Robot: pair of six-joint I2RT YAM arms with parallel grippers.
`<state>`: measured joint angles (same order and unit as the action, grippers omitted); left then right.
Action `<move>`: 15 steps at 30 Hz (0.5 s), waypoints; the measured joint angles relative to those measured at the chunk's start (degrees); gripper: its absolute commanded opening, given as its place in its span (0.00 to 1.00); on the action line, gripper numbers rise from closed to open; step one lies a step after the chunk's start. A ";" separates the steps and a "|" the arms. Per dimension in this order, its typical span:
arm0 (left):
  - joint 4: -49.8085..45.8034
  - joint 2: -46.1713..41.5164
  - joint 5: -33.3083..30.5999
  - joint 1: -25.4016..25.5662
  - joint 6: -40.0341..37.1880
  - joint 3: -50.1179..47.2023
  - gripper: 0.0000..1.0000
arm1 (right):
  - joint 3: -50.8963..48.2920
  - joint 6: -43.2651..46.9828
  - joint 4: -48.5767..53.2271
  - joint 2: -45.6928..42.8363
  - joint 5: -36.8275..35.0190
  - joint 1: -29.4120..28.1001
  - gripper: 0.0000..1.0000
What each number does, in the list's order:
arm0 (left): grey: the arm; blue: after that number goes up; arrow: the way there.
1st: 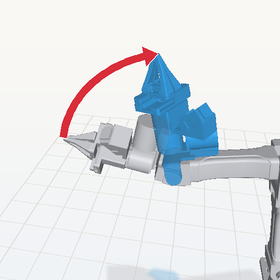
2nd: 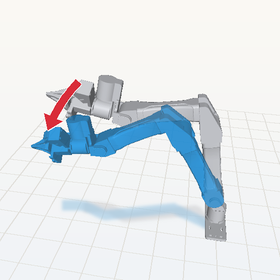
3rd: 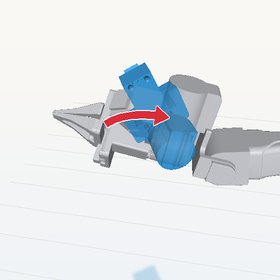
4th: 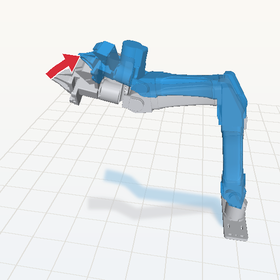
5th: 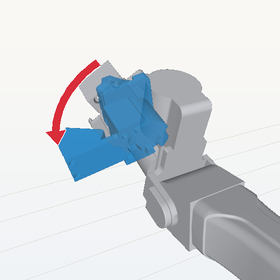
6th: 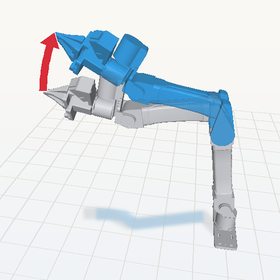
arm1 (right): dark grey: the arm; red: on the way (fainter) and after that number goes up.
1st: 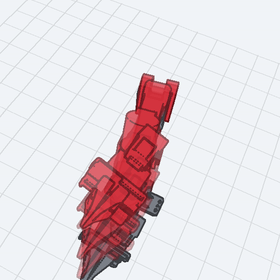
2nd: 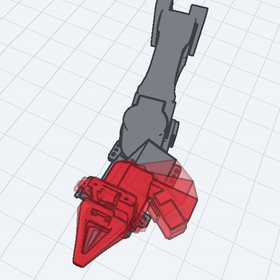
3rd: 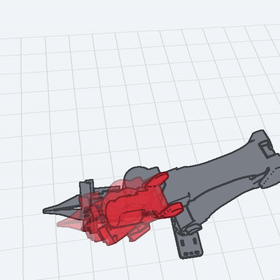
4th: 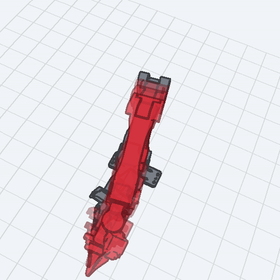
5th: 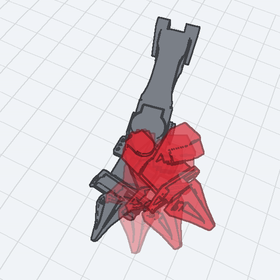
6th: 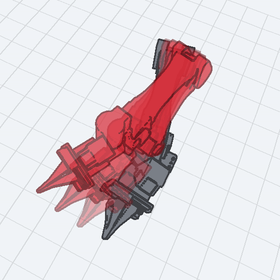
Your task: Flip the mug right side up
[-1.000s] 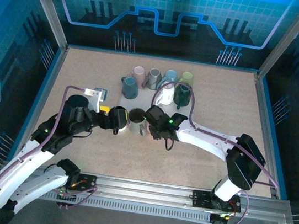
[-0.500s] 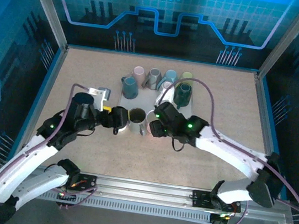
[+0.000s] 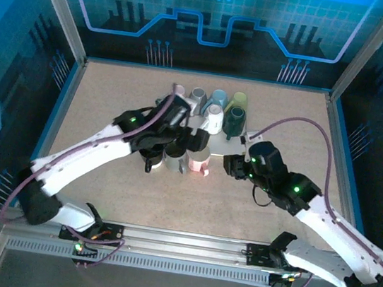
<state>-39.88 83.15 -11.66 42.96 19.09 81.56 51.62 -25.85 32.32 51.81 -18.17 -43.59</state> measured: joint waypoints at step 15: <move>-0.24 31.63 1.22 -8.07 -18.36 24.92 0.99 | -2.97 4.39 -2.62 -8.90 2.75 5.75 0.61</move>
<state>-40.12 114.78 -10.44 34.89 0.73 106.48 48.64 -21.45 29.69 42.92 -15.42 -37.85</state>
